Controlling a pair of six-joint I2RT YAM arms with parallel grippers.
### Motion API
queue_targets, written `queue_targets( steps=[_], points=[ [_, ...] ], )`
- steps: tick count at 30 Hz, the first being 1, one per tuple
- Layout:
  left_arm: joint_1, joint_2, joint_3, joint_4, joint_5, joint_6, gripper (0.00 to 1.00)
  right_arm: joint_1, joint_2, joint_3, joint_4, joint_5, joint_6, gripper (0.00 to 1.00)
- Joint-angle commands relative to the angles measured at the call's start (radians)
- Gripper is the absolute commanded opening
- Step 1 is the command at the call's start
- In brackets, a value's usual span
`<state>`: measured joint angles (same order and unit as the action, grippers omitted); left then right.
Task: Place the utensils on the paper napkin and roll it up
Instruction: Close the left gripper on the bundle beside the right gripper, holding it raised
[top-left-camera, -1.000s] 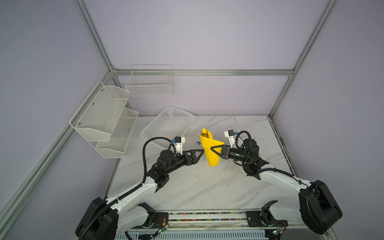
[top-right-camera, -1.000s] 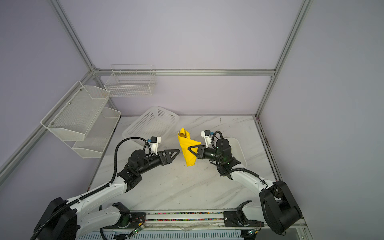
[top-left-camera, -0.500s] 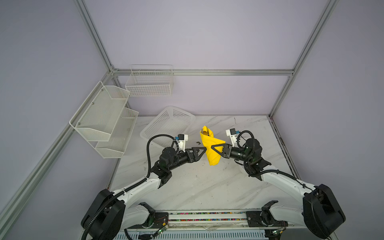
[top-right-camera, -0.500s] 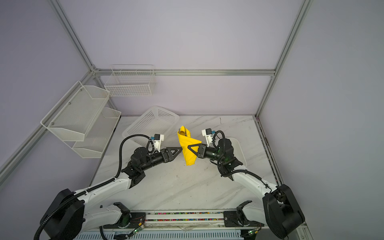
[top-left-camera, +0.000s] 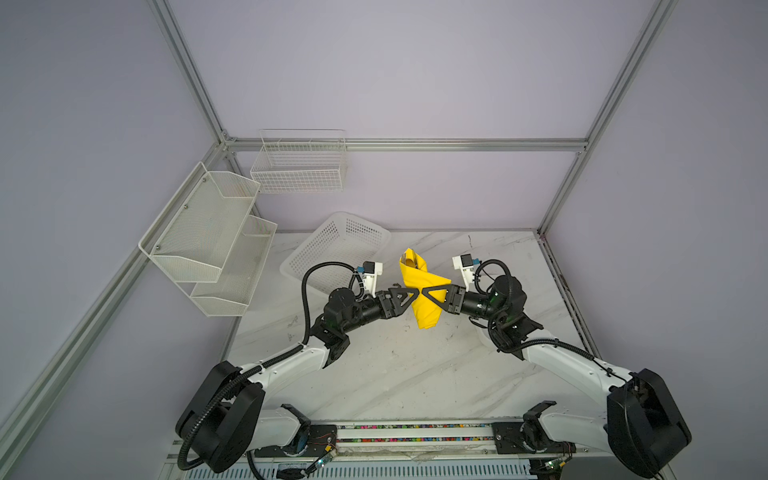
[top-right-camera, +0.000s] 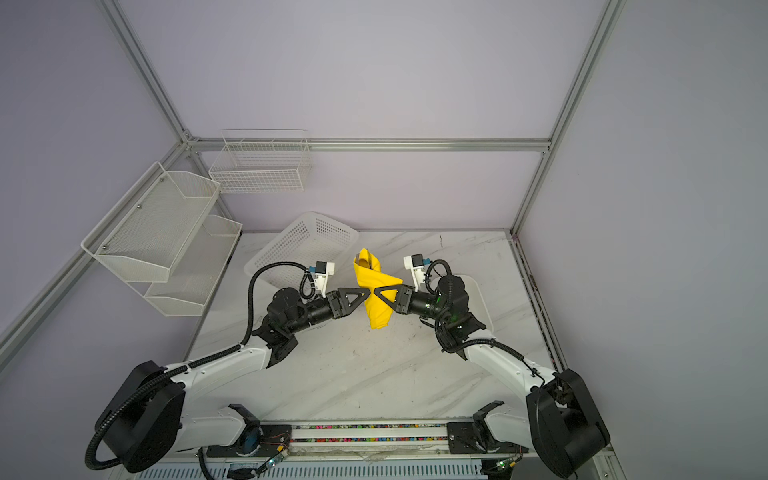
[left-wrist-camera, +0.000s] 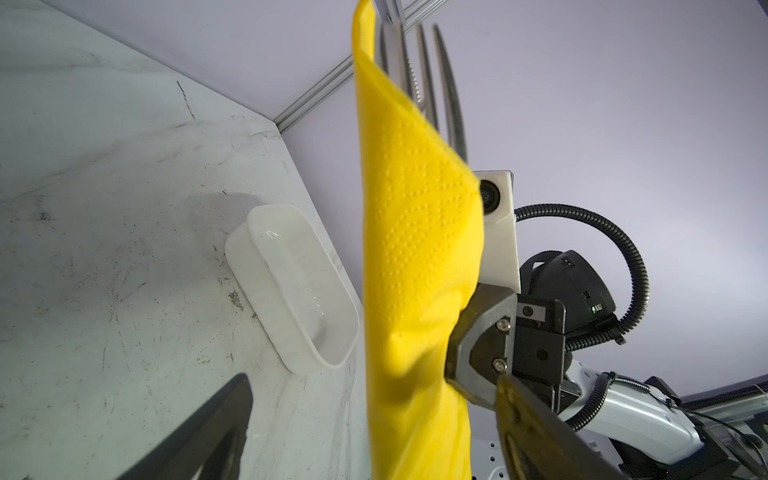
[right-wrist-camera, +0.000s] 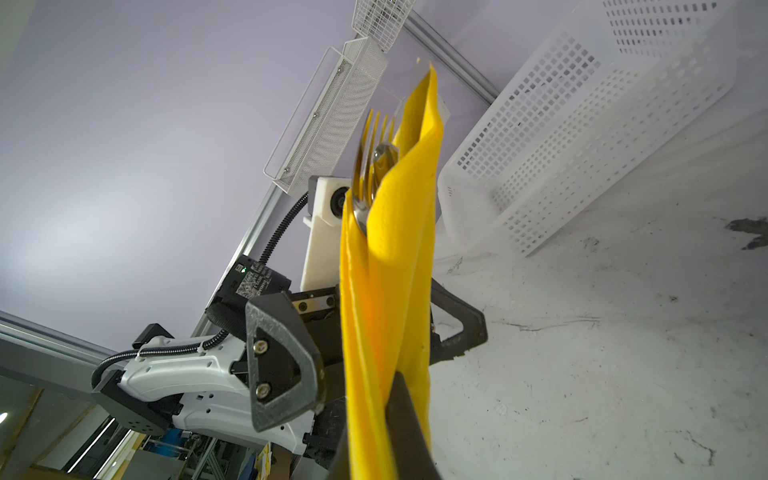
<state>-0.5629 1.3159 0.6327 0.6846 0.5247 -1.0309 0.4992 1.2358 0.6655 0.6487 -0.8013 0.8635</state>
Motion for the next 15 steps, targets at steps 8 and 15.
queue_targets(
  steps=[8,15],
  points=[
    [0.008,0.136,0.135,0.312,0.13,-0.168,0.79,0.0,-0.007,0.037,0.128,-0.048,0.047,0.07],
    [0.011,0.126,0.126,0.344,0.114,-0.178,0.61,0.0,-0.006,0.037,0.126,-0.05,0.042,0.07]
  ],
)
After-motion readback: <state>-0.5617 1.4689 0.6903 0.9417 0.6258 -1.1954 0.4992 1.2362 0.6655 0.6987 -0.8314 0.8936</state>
